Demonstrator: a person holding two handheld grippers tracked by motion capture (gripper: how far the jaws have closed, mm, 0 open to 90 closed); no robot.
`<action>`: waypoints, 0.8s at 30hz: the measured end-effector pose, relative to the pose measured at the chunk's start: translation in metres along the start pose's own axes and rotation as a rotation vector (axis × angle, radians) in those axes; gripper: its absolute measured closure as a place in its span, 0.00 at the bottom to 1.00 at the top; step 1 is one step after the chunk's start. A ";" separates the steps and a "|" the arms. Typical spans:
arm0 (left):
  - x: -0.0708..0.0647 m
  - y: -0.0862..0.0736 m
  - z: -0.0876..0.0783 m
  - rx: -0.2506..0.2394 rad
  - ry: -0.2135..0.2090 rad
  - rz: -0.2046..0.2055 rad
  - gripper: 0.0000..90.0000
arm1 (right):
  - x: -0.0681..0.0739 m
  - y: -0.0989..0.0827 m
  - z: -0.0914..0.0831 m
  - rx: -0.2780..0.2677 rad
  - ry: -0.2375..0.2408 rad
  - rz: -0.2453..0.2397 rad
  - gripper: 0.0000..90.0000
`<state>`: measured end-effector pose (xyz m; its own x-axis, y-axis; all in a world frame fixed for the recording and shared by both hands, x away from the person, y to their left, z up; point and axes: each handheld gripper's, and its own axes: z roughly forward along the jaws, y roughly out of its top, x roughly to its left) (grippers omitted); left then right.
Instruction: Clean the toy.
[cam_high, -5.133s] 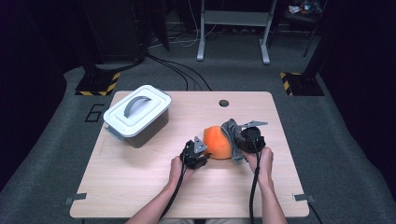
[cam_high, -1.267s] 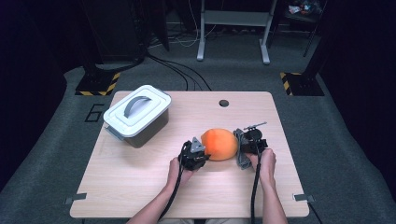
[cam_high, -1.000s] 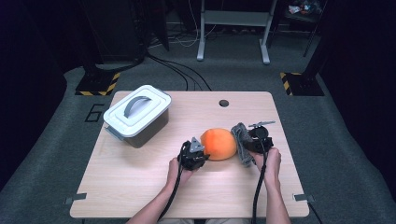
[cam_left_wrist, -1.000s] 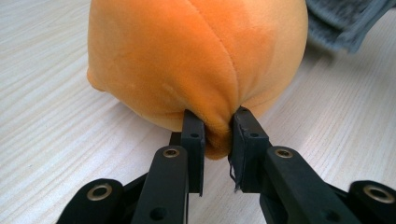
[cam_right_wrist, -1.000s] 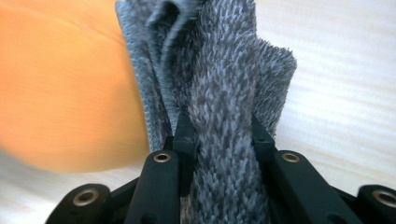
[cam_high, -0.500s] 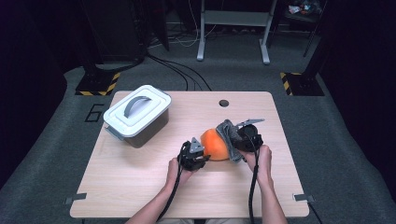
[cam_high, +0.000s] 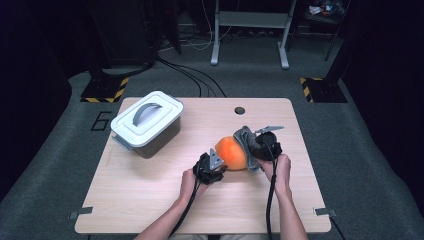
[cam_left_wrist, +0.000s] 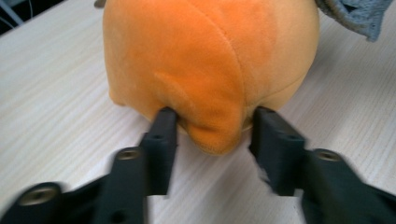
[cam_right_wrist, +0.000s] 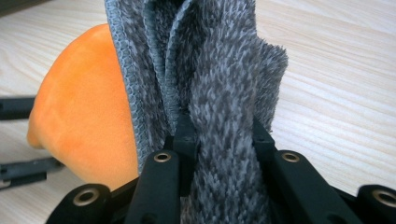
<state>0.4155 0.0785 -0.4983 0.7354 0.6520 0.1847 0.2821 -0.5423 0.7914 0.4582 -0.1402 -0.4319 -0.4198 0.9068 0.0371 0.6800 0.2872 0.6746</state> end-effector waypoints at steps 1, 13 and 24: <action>0.001 0.000 -0.001 0.000 -0.003 0.003 0.75 | 0.000 0.000 0.000 -0.002 -0.002 0.000 0.80; 0.000 0.012 -0.017 -0.045 -0.075 -0.020 0.87 | 0.027 0.012 -0.029 -0.055 0.077 -0.060 0.80; 0.004 0.006 -0.014 -0.038 -0.078 -0.078 0.87 | 0.049 0.016 -0.017 -0.006 -0.009 -0.167 0.80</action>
<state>0.4116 0.0855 -0.4850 0.7583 0.6473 0.0769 0.3177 -0.4700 0.8235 0.4380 -0.0962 -0.4066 -0.5213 0.8494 -0.0823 0.5979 0.4323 0.6750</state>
